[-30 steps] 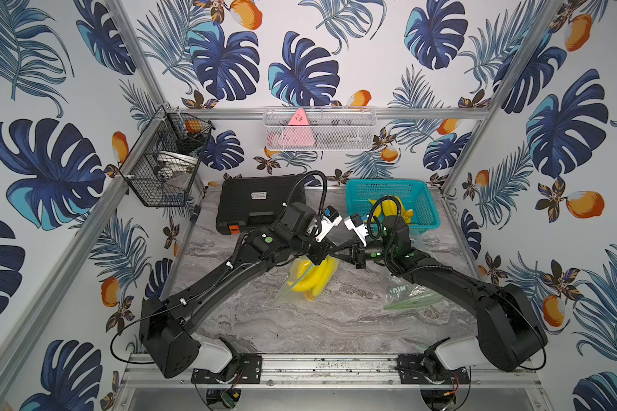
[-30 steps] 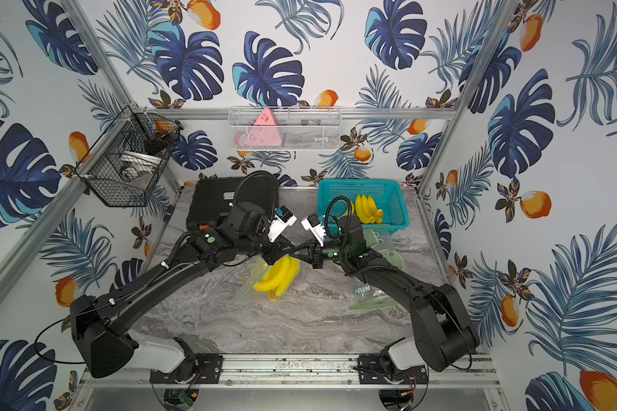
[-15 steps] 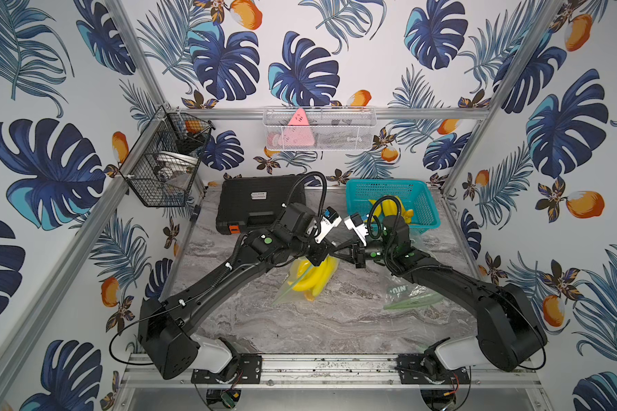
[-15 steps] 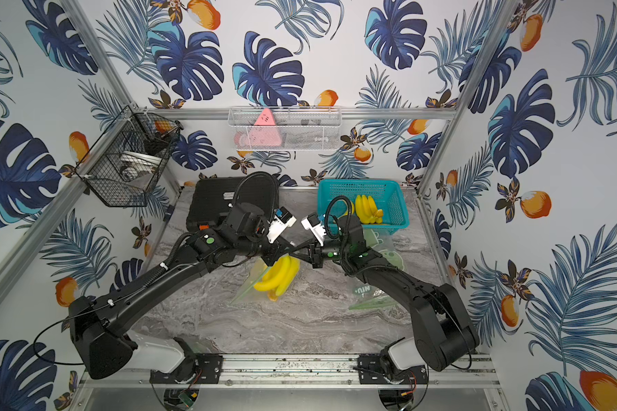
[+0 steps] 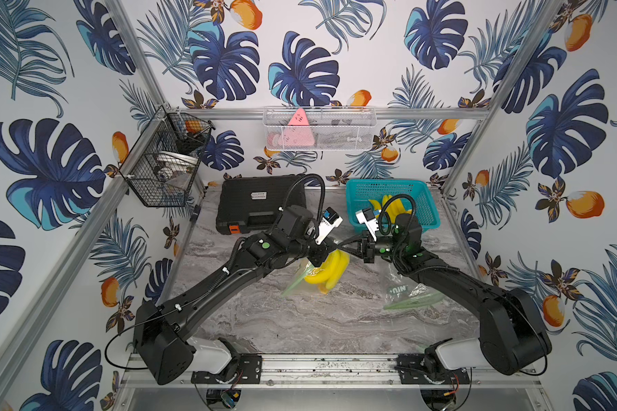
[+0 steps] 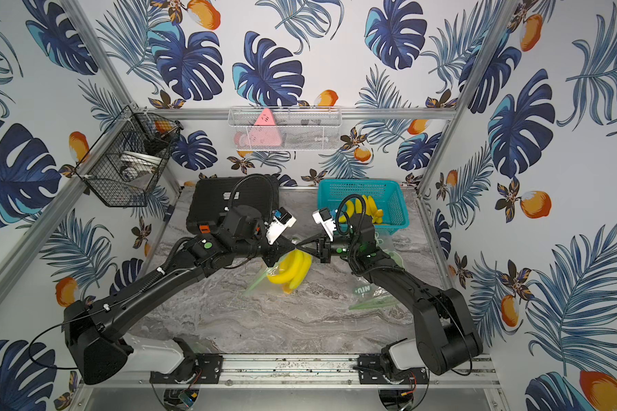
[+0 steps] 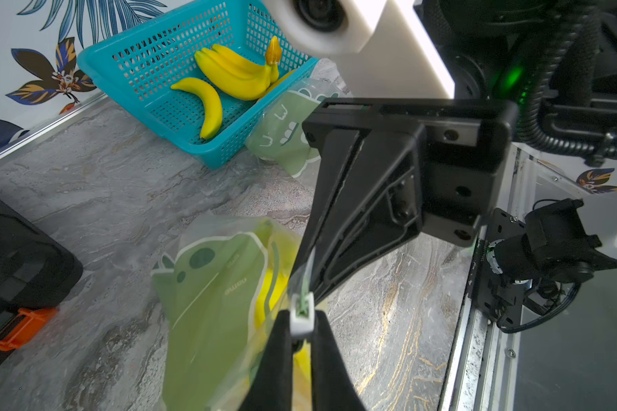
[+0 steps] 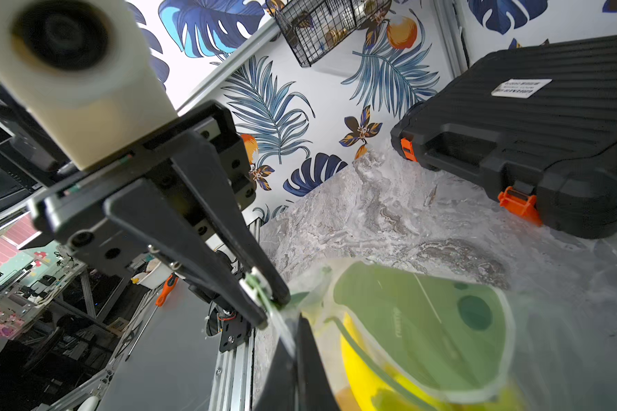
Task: Open the zip-top bag and take out the banana
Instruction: Unzip the zipper on the zipper food storage bag.
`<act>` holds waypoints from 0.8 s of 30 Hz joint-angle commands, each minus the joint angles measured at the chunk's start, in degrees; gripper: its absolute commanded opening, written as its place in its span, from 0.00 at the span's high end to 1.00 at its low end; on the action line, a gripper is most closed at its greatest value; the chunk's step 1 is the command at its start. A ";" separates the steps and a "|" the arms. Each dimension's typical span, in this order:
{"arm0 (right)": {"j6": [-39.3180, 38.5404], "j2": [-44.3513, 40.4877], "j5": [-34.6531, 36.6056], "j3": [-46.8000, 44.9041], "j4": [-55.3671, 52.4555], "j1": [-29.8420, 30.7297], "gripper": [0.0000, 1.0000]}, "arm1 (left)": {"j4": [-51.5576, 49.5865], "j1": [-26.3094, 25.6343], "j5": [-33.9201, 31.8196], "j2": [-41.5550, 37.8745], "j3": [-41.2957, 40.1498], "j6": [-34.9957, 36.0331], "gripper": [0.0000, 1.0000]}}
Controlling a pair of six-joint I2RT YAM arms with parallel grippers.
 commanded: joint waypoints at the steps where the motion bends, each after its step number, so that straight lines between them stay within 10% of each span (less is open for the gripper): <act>1: 2.74 0.12 6.63 -0.05 3.53 -1.48 1.00 | -8.80 0.31 -2.95 -1.19 -0.70 -1.36 0.91; 8: 6.61 1.82 1.85 -0.32 8.14 -0.83 1.00 | -6.95 0.31 -2.52 0.11 0.32 -1.94 0.90; 15: -9.00 -0.40 0.92 4.08 -13.78 0.81 0.98 | -7.84 0.28 -1.56 5.07 7.16 0.68 0.90; 18: -18.50 -2.13 6.05 7.28 -26.58 0.82 0.70 | -9.63 0.32 -1.03 6.63 9.74 1.61 0.91; 24: -23.41 -3.36 8.28 9.25 -31.77 -2.25 0.51 | -10.02 0.30 -0.58 6.47 9.55 1.93 0.91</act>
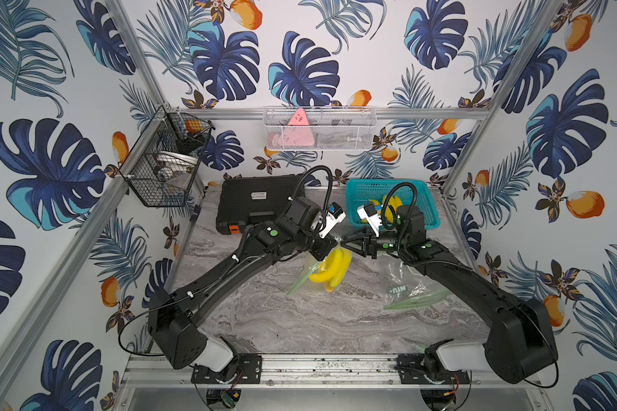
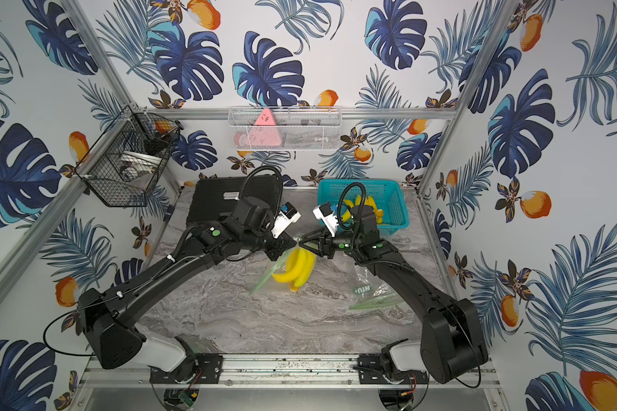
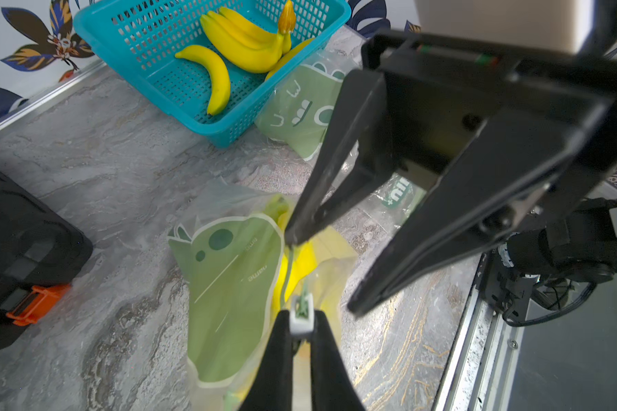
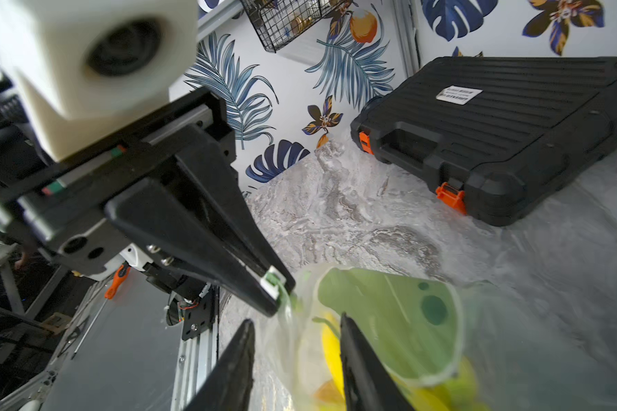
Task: Open the zip-top bag and take out the banana
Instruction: Unzip the zipper on the zipper food storage bag.
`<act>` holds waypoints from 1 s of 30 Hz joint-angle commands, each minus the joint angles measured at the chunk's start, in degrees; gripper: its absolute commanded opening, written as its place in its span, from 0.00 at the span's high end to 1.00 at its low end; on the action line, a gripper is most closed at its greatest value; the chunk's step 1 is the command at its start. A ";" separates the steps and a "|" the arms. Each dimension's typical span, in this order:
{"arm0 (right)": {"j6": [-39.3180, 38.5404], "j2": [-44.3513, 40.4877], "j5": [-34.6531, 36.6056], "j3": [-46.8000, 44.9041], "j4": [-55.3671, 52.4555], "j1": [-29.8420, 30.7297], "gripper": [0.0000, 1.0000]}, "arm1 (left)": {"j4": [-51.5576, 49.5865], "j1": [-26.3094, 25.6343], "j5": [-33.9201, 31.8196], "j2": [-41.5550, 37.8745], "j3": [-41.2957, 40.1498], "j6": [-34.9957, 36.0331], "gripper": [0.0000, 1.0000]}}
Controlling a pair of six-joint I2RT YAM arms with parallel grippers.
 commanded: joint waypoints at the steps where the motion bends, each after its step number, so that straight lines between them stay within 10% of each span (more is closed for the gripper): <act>1: -5.91 -0.34 0.55 0.80 -5.77 -1.31 0.49 | -1.37 0.09 0.72 -0.41 0.14 1.41 0.91; 20: -10.64 3.99 -8.40 5.94 -10.65 1.09 0.59 | -1.03 0.09 2.58 0.79 1.02 1.34 0.91; 30: -10.46 4.93 -8.32 6.61 -10.99 1.47 0.90 | -0.46 0.06 3.41 0.20 0.05 0.97 0.91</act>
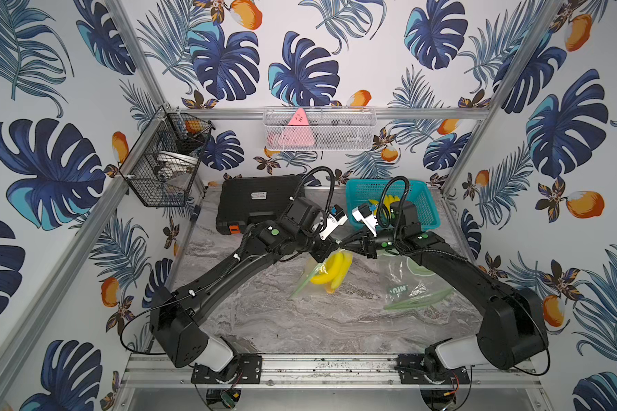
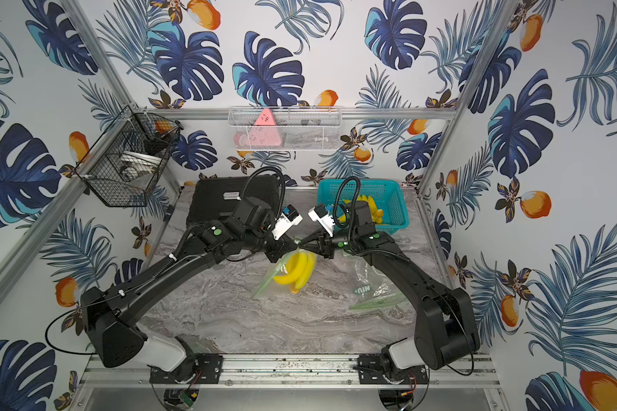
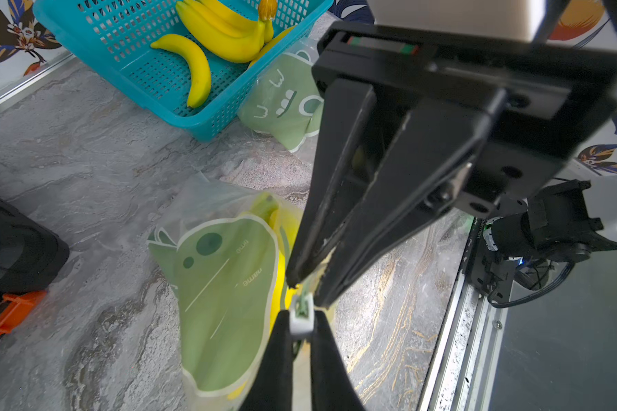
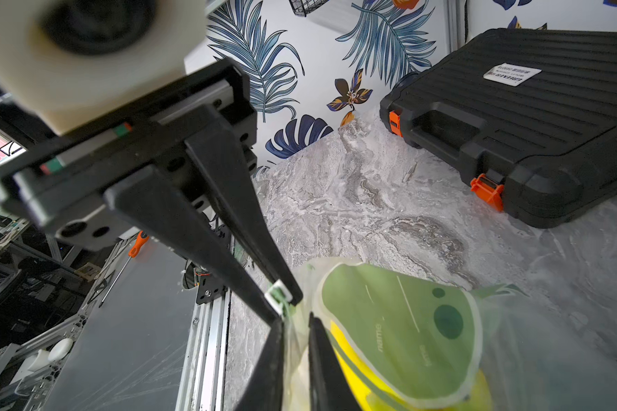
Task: Open the zip-top bag and take out the banana
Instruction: Unzip the zipper on the zipper food storage bag.
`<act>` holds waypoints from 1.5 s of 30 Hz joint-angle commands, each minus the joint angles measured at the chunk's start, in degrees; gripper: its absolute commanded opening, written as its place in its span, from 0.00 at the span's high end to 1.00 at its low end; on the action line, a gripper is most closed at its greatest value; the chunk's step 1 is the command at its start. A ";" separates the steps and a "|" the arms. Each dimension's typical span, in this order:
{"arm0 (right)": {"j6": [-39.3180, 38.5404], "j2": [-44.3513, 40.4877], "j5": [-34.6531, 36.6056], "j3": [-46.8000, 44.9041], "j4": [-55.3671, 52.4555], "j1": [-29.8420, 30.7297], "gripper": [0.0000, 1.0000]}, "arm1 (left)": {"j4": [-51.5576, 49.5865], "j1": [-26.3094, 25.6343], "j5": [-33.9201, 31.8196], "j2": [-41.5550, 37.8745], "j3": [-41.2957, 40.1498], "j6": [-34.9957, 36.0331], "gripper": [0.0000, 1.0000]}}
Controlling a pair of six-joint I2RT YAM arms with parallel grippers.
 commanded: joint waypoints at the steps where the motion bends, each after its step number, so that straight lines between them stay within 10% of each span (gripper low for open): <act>1: -0.65 0.14 -1.07 0.54 -0.86 0.17 0.91 | 0.54 0.09 0.66 -0.58 -0.33 -0.17 0.91; 32: 3.45 -0.47 -1.05 -1.22 3.28 0.39 1.00 | 5.69 0.03 0.94 -2.07 -2.85 -2.58 0.76; 45: 6.05 -0.95 -1.09 -2.25 6.84 0.30 1.00 | 6.55 0.07 1.60 -1.64 -3.05 -2.95 0.91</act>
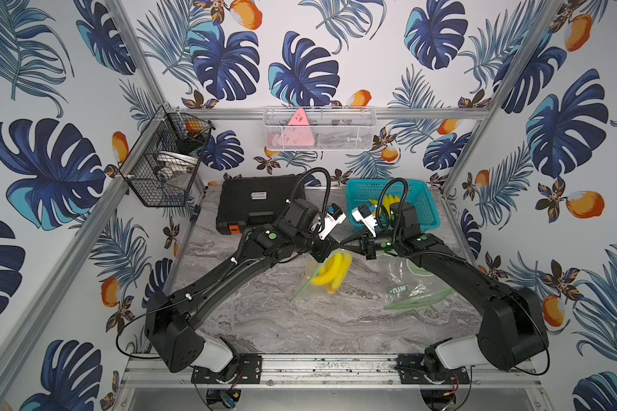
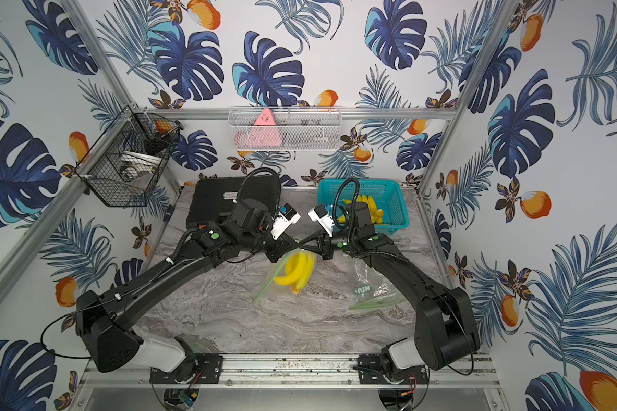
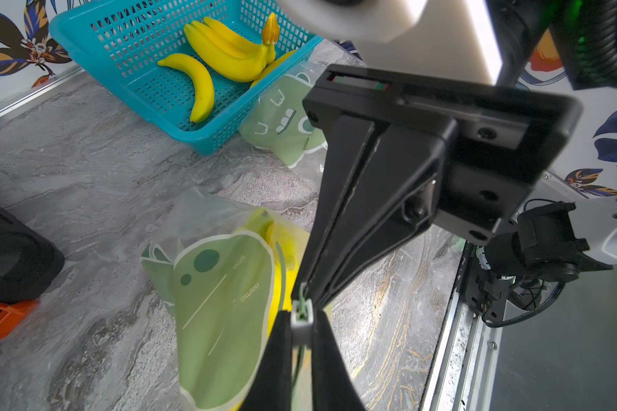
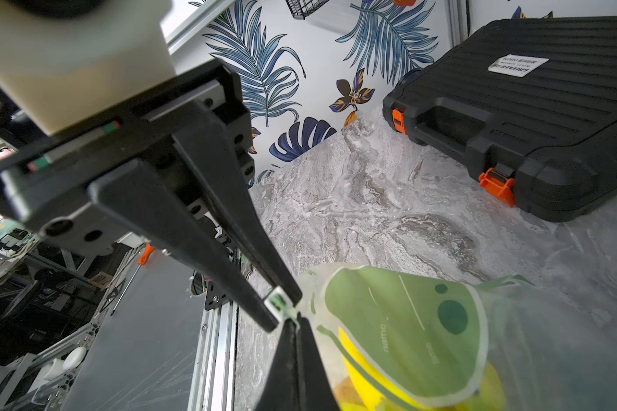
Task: Open the zip-top bag and take out the banana
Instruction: Unzip the zipper on the zipper food storage bag.
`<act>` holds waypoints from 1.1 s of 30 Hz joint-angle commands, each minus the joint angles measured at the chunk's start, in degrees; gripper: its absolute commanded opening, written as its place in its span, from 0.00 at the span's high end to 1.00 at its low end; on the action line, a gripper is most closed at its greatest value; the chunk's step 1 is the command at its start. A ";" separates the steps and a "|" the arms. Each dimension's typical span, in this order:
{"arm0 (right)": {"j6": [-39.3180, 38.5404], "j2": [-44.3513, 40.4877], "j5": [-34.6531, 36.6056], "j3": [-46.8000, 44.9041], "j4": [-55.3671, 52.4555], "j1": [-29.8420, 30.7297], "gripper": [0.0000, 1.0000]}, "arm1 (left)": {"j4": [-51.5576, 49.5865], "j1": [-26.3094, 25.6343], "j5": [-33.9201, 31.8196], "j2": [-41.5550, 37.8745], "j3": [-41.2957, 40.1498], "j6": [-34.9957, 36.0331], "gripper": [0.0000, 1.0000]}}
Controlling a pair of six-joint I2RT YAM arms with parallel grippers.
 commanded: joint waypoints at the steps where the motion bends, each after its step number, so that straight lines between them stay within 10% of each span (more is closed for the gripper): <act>1: 2.11 -0.88 -0.67 -0.79 4.07 -0.04 1.00 | 1.43 0.08 0.97 0.39 -0.08 -0.19 0.92; 11: 20.35 -3.44 2.10 -8.82 28.23 -2.96 1.00 | 0.99 0.04 -0.28 -0.69 -1.66 -0.76 0.93; 33: 33.97 -3.44 13.10 -12.88 46.66 -9.31 1.00 | -2.12 0.03 -1.39 -5.91 -11.05 -3.97 0.92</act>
